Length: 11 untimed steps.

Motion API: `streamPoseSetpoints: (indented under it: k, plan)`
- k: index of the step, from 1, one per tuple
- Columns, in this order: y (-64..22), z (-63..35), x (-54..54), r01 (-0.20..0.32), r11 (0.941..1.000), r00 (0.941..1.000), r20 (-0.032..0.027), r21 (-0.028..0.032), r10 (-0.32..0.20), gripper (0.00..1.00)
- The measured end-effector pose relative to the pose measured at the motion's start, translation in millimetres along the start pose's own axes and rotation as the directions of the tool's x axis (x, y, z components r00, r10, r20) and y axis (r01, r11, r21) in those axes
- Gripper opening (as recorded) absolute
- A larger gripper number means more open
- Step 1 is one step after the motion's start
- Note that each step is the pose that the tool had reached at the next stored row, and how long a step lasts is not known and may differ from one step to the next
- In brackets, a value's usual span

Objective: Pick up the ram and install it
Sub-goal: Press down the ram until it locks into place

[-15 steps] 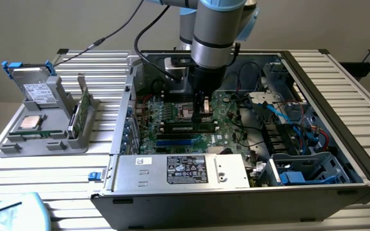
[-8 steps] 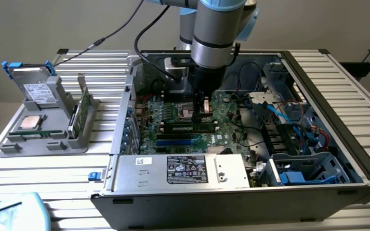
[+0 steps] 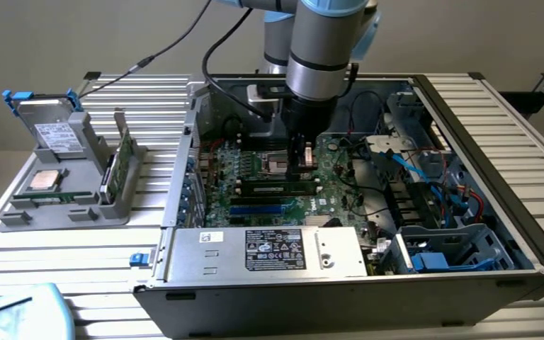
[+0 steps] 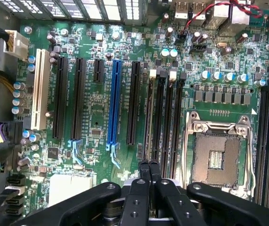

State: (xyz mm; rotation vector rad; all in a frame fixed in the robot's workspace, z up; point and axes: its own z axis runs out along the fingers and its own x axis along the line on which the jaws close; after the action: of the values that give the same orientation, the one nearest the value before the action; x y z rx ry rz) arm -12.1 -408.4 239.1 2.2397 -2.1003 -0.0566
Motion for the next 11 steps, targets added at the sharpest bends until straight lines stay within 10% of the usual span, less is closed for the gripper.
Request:
streamPoseSetpoints:
  k: [11]
  plan:
    - [-12.2, 3.1, 0.4, 0.0, 1.0, 1.0, -0.0001, 0.0018, 0.0, 0.1]
